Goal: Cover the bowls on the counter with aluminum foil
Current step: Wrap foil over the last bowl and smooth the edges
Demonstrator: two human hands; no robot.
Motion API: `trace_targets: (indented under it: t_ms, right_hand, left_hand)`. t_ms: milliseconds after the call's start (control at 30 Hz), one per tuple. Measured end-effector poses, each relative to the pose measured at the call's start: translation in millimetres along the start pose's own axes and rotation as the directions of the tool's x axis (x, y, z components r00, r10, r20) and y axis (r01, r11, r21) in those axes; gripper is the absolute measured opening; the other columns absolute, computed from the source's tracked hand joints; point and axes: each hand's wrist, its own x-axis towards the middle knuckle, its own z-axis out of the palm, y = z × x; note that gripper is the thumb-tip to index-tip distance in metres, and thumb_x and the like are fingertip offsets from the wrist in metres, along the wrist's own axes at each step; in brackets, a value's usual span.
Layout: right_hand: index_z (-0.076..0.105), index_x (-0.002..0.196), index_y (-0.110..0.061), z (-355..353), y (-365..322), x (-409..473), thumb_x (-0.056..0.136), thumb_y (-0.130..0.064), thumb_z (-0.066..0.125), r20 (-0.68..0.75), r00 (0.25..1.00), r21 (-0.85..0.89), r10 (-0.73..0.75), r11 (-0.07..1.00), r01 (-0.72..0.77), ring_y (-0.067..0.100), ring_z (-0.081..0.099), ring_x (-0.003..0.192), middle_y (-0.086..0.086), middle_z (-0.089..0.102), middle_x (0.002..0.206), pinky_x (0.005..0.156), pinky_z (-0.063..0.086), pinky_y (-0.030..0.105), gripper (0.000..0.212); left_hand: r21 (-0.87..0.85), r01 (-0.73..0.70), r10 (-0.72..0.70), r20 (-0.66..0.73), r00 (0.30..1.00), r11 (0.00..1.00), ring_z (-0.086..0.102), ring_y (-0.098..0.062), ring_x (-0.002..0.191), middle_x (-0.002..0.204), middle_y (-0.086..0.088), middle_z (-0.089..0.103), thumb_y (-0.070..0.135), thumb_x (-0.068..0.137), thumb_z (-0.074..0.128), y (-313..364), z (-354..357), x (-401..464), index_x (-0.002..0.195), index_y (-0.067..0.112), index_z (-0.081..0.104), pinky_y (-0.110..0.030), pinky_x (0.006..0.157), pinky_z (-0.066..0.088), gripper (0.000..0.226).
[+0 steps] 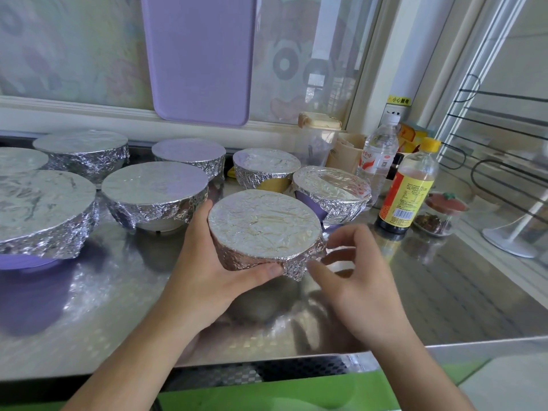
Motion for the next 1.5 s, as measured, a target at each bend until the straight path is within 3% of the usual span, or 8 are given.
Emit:
trace_targets:
  t_ms: [267,433,600,700,833,1100,1333,1500]
  right_hand:
    - [0.062,0.104,-0.033,6,-6,-5,0.08,-0.037,0.09,0.065,0.997,-0.093,0.033,0.995,-0.027,0.004,0.073,0.082,-0.019,0.075,0.094,0.075,0.061,0.038,0.037]
    - [0.048,0.116,-0.023,9,-8,-8,0.083,-0.017,0.089,0.173,0.935,0.25,0.311,0.904,-0.346,0.028,0.079,0.077,0.004,0.08,0.092,0.08,0.065,0.051,0.054]
    - [0.049,0.105,-0.012,10,-8,-9,0.08,-0.01,0.09,0.109,0.944,0.243,0.31,0.913,-0.328,0.025,0.06,0.052,0.025,0.07,0.089,0.047,0.051,0.037,0.047]
    - [0.049,0.103,-0.014,7,-7,-8,0.082,-0.013,0.088,0.103,0.942,0.277,0.32,0.9,-0.336,0.017,0.049,0.047,0.014,0.071,0.093,0.043,0.038,0.027,0.044]
    - [0.046,0.105,-0.01,5,-9,-5,0.088,0.016,0.069,0.256,0.902,0.626,0.347,0.652,-0.428,0.011,0.03,0.039,0.01,0.051,0.079,0.033,0.022,0.018,0.039]
    - [0.049,0.117,-0.005,4,-10,0,0.091,0.02,0.054,0.372,0.858,0.723,0.354,0.469,-0.507,0.03,0.061,0.057,0.02,0.058,0.077,0.045,0.055,0.03,0.037]
    - [0.043,0.117,-0.013,12,-12,-12,0.089,0.012,0.074,0.214,0.948,0.486,0.237,0.816,-0.314,0.027,0.064,0.057,0.015,0.068,0.082,0.055,0.057,0.033,0.048]
    - [0.049,0.116,-0.008,13,-12,-8,0.093,0.004,0.074,0.21,0.95,0.41,0.232,0.861,-0.301,0.027,0.064,0.057,0.019,0.064,0.095,0.054,0.056,0.037,0.036]
  left_hand:
    - [0.002,-0.008,0.008,-0.006,1.0,1.0,0.041,0.014,0.135,0.15,0.025,0.043,0.065,0.043,0.098,1,2,-2,0.161,0.037,0.022,-0.012,0.111,0.035,0.143]
    - [0.023,-0.014,0.014,-0.014,1.0,1.0,0.042,0.023,0.127,0.143,0.028,0.046,0.055,0.046,0.097,2,3,-1,0.156,0.037,0.028,0.006,0.092,0.033,0.131]
    - [0.016,-0.004,0.004,-0.013,1.0,1.0,0.038,0.026,0.126,0.145,0.027,0.045,0.058,0.044,0.096,3,3,-1,0.16,0.034,0.024,0.008,0.091,0.031,0.139]
    - [0.013,0.003,-0.003,-0.011,1.0,1.0,0.038,0.025,0.128,0.148,0.025,0.043,0.059,0.043,0.096,2,2,-1,0.161,0.035,0.022,0.006,0.092,0.032,0.141]
    - [0.012,0.005,-0.005,-0.011,1.0,1.0,0.037,0.029,0.124,0.147,0.024,0.043,0.061,0.042,0.094,3,2,-1,0.16,0.034,0.023,0.008,0.091,0.03,0.141]
    - [0.024,-0.004,0.004,-0.007,1.0,1.0,0.037,0.027,0.125,0.146,0.024,0.044,0.059,0.042,0.094,3,2,-1,0.159,0.035,0.024,0.008,0.091,0.029,0.138]
    - [0.033,-0.012,0.012,-0.021,1.0,0.999,0.04,0.03,0.12,0.143,0.025,0.046,0.057,0.046,0.095,6,2,-2,0.15,0.045,0.028,0.01,0.088,0.029,0.124]
    - [0.029,-0.001,0.001,-0.014,1.0,1.0,0.037,0.035,0.116,0.145,0.023,0.045,0.054,0.047,0.095,9,2,-3,0.157,0.036,0.027,0.011,0.086,0.028,0.13]
